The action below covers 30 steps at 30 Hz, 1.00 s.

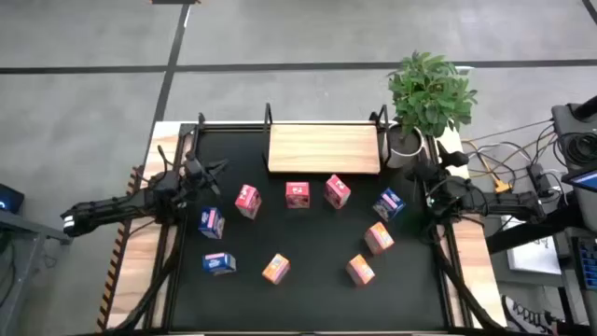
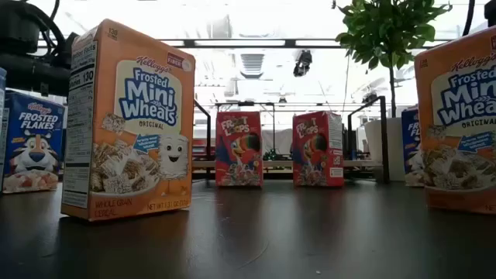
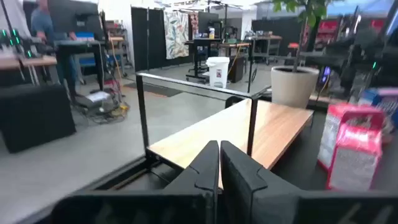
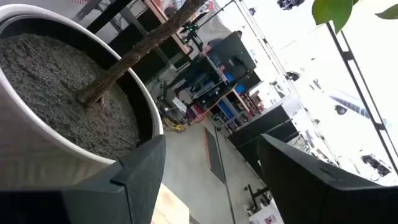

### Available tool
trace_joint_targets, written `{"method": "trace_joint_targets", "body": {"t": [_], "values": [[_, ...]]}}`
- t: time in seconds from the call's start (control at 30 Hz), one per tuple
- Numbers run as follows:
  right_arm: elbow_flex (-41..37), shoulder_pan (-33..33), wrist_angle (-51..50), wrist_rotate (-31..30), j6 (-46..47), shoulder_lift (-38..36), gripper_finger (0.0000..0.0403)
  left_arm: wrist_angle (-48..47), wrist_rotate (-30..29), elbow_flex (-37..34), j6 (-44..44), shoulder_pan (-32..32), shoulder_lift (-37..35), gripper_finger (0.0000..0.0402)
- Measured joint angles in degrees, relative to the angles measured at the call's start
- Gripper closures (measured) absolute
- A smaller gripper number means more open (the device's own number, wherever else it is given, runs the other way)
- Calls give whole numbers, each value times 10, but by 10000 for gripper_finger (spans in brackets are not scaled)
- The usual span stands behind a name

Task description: Stack cereal on shelf

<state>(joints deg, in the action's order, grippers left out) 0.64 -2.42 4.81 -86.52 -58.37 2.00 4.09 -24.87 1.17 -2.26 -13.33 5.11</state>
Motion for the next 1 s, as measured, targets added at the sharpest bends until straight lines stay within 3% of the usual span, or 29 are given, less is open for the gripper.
{"method": "trace_joint_targets", "body": {"t": [0.4,0.47,0.53,0.63,0.67,0.8,1.0], "values": [[0,0,3,10,-6,0,158,3,0,0,-30,0,0,402],[0,0,6,20,91,0,158,3,0,0,-30,0,0,402],[0,0,7,51,269,0,158,3,0,0,-30,0,0,402],[0,0,11,144,571,0,158,3,0,0,-30,0,0,402],[0,0,3,164,629,0,158,3,0,0,-30,0,0,402],[0,0,-17,183,691,0,158,4,0,0,-30,0,0,402],[0,0,-16,184,637,0,158,9,0,0,-31,0,0,402]]}}
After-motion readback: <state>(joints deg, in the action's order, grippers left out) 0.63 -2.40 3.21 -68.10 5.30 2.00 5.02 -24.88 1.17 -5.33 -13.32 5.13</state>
